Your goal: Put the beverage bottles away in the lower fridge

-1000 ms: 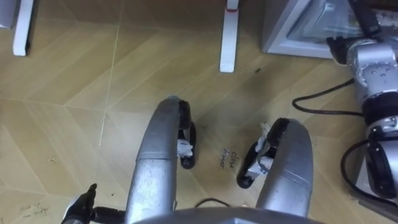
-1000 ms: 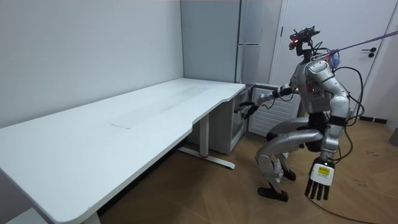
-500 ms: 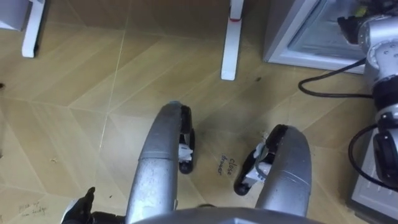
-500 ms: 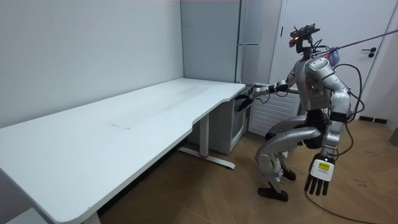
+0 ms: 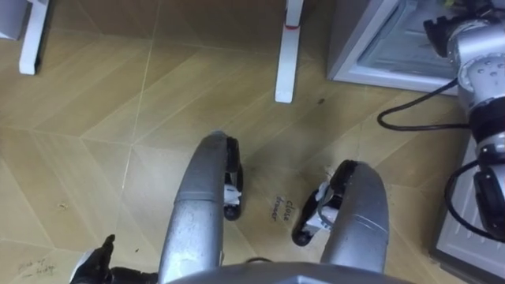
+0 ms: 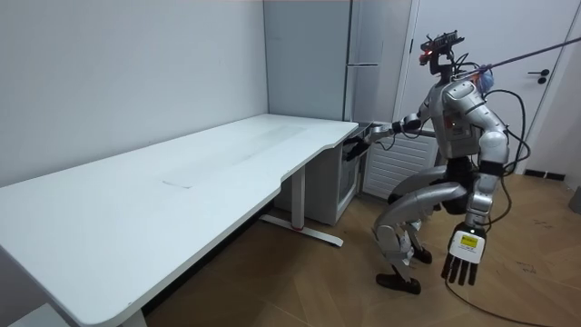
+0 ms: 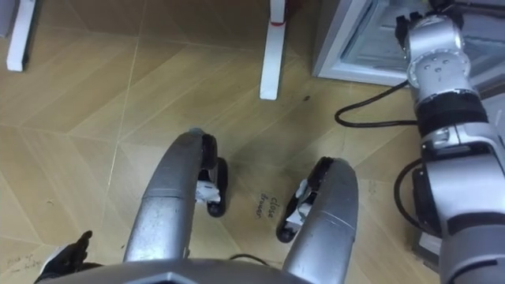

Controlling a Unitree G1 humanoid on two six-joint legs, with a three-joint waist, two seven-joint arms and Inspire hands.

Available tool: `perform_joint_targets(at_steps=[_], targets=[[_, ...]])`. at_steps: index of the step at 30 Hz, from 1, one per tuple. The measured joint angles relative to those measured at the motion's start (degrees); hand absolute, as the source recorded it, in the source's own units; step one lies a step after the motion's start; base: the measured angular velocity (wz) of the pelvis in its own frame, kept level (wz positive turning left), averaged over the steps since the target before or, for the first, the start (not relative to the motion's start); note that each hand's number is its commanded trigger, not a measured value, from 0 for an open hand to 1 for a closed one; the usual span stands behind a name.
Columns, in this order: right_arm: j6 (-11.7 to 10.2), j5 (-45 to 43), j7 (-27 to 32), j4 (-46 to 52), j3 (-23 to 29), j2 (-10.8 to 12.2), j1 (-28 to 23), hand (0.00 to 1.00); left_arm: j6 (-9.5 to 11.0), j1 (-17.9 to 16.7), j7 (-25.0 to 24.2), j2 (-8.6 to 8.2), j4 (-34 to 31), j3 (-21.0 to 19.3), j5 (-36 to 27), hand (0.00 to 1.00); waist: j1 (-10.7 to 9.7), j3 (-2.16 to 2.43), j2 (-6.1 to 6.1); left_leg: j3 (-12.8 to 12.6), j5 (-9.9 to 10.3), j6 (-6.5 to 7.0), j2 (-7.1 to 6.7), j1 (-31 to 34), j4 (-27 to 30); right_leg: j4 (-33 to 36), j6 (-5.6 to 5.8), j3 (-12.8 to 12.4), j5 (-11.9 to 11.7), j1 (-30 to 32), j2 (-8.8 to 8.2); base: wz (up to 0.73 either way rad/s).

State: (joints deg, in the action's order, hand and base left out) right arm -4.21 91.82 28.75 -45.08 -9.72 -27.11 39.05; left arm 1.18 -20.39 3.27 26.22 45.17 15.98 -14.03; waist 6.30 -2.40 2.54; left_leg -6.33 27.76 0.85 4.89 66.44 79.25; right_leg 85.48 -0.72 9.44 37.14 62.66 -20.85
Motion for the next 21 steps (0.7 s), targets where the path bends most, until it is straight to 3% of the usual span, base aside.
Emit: perform_joint_targets(at_steps=[6, 10, 15, 18, 21], targets=[[1.80, -0.12, -11.22, -8.97, 0.00, -0.12, -0.06, 0.00, -1.09, -0.06, -0.07, 0.67, -2.50, 0.01, -0.48, 0.00, -0.61, -0.17, 0.39, 0.14, -0.08, 0.23, 0.26, -1.71, -1.37, -2.43, 0.84, 0.91, -0.69, -2.70, 0.92, 0.00], [2.45, -0.67, -19.96, -11.72, -0.01, -3.20, -5.40, 0.00, -1.54, -0.20, -0.29, 0.65, -2.89, -0.02, -1.86, 0.00, 0.71, -0.20, 0.49, 0.07, -0.23, 0.48, -0.38, -5.53, -4.48, -5.89, 2.26, 1.06, -1.38, -6.58, 1.57, 0.03], [2.47, -4.27, -28.89, -19.64, -0.31, -7.20, -9.33, 0.00, -2.29, -0.68, -1.25, 0.86, -2.18, -0.04, -3.94, 0.00, 1.31, -0.20, 0.55, 0.46, -0.75, 0.25, -0.29, -10.80, -9.35, -11.88, 2.42, 2.82, -2.99, -12.67, 2.63, -0.03], [2.94, -6.07, -32.07, -23.55, -0.26, -6.94, -12.62, 0.00, -2.67, 0.05, -1.90, 0.77, -1.01, -0.04, -4.43, 0.00, 0.55, -0.17, 0.53, 1.78, -1.44, -0.45, -0.46, -14.81, -13.44, -17.17, 2.61, 4.91, -4.32, -17.92, 3.80, 0.02], [4.24, -7.81, -33.39, -25.82, 1.02, -6.11, -14.04, 0.00, -2.85, 0.97, -1.69, -0.40, 0.91, -0.40, -4.44, 0.00, 0.38, -0.07, 0.41, 1.48, -2.16, -0.72, -0.11, -18.50, -17.65, -22.20, 2.87, 5.13, -6.10, -21.42, 5.26, -0.11]])
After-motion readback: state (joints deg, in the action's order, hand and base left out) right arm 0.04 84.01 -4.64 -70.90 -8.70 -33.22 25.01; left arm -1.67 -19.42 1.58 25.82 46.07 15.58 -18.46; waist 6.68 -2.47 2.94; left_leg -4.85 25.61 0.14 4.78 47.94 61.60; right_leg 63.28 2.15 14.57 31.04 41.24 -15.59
